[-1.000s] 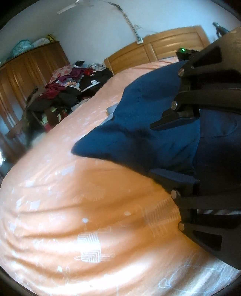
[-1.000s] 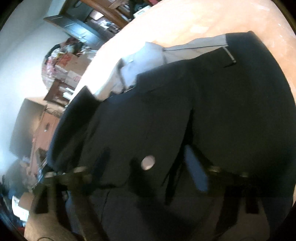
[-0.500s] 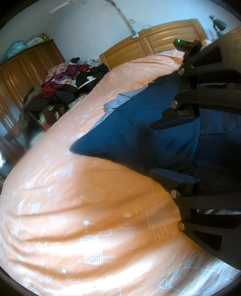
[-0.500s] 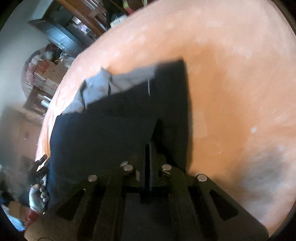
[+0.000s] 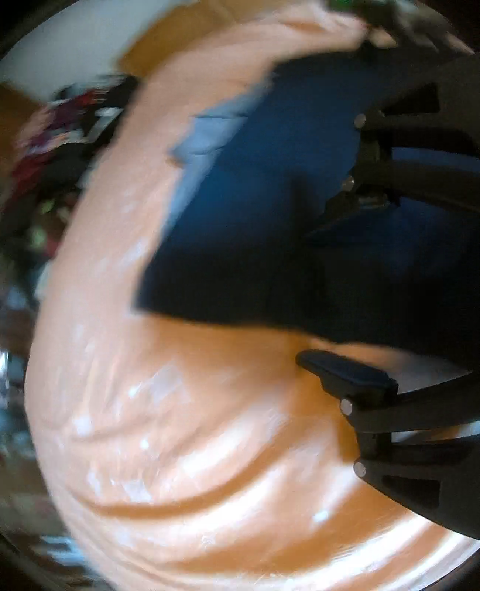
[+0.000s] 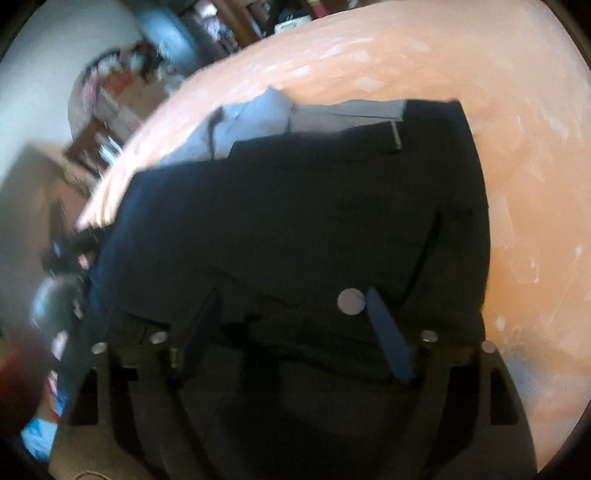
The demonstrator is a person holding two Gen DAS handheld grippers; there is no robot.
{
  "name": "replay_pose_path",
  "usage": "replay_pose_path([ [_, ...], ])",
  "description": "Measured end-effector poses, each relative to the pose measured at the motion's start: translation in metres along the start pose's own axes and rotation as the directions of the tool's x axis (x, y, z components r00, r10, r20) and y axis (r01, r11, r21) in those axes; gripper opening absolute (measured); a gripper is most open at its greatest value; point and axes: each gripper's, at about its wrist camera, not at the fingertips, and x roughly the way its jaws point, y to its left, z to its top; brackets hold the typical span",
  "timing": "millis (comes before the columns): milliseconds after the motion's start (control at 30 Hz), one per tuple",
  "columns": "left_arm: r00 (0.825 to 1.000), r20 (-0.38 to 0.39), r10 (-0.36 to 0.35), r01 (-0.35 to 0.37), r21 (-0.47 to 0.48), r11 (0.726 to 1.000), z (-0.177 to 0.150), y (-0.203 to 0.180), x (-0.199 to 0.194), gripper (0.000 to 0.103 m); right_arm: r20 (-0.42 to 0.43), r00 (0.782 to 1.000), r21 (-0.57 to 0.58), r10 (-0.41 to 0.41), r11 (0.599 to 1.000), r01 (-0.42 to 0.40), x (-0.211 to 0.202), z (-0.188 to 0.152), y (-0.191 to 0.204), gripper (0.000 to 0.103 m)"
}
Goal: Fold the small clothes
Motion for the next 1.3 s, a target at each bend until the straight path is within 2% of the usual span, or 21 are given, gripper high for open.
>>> replay_pose_path([
  [67,1.000,0.004,0.022,-0.022,0.008,1.000,-0.004,-0.001,-0.007,0.061,-0.007,0.998,-0.015,-0.060,0.998,0.060,-0.010,-0.003,0.013,0.081],
  [100,0.999,0.002,0.050,-0.050,0.029,0.998,-0.009,-0.006,-0.015,0.054,0.029,0.998,-0.016,-0.057,0.998,0.057,-0.024,-0.008,0.022,0.081],
  [167,0.998,0.022,0.061,-0.063,0.099,0.993,-0.027,-0.024,-0.044,0.054,0.088,0.994,-0.029,-0.061,0.998,0.064,-0.049,-0.024,0.042,0.081],
  [200,0.997,0.044,0.058,-0.063,0.129,0.990,-0.041,-0.035,-0.060,0.058,0.118,0.989,-0.043,-0.087,0.995,0.093,-0.061,-0.035,0.052,0.081],
  [267,0.995,0.084,0.060,-0.074,0.174,0.982,-0.071,-0.052,-0.087,0.067,0.167,0.975,-0.036,-0.149,0.987,0.157,-0.075,-0.060,0.071,0.089],
  [333,0.993,0.108,0.055,-0.074,0.182,0.980,-0.104,-0.065,-0.108,0.074,0.178,0.967,0.003,-0.184,0.982,0.187,-0.074,-0.078,0.081,0.092],
  [400,0.992,0.092,0.089,-0.106,0.205,0.973,-0.127,-0.078,-0.109,0.076,0.153,0.960,0.027,-0.234,0.972,0.232,-0.060,-0.089,0.089,0.093],
  [467,0.995,0.018,0.094,-0.096,0.211,0.973,-0.140,-0.084,-0.095,0.078,0.122,0.960,0.054,-0.252,0.967,0.247,-0.049,-0.095,0.093,0.093],
  [533,0.991,-0.001,0.136,-0.132,0.248,0.960,-0.147,-0.091,-0.084,0.084,0.079,0.958,0.064,-0.274,0.961,0.270,-0.039,-0.101,0.091,0.095],
  [567,0.990,-0.003,0.139,-0.134,0.260,0.956,-0.148,-0.093,-0.083,0.087,0.074,0.951,0.057,-0.299,0.954,0.295,-0.035,-0.102,0.091,0.103],
  [600,0.991,-0.026,0.132,-0.120,0.273,0.955,-0.148,-0.095,-0.078,0.097,0.070,0.947,0.058,-0.312,0.949,0.309,-0.032,-0.101,0.094,0.103],
  [633,0.989,-0.044,0.143,-0.124,0.290,0.949,-0.148,-0.096,-0.073,0.103,0.070,0.945,0.059,-0.318,0.947,0.315,-0.029,-0.102,0.094,0.103],
  [767,0.977,-0.019,0.214,-0.195,0.344,0.919,-0.152,-0.106,-0.066,0.103,0.114,0.937,0.057,-0.330,0.944,0.326,-0.024,-0.109,0.093,0.103],
  [867,0.978,-0.025,0.206,-0.185,0.341,0.922,-0.150,-0.104,-0.064,0.103,0.137,0.929,0.049,-0.344,0.939,0.341,-0.022,-0.114,0.096,0.103],
  [1000,0.979,0.003,0.204,-0.192,0.347,0.918,-0.155,-0.101,-0.064,0.103,0.139,0.935,0.059,-0.327,0.945,0.322,-0.020,-0.112,0.092,0.103],
  [1300,0.978,0.042,0.203,-0.205,0.344,0.916,-0.166,-0.104,-0.067,0.103,0.144,0.928,0.047,-0.343,0.939,0.339,-0.017,-0.112,0.095,0.103],
])
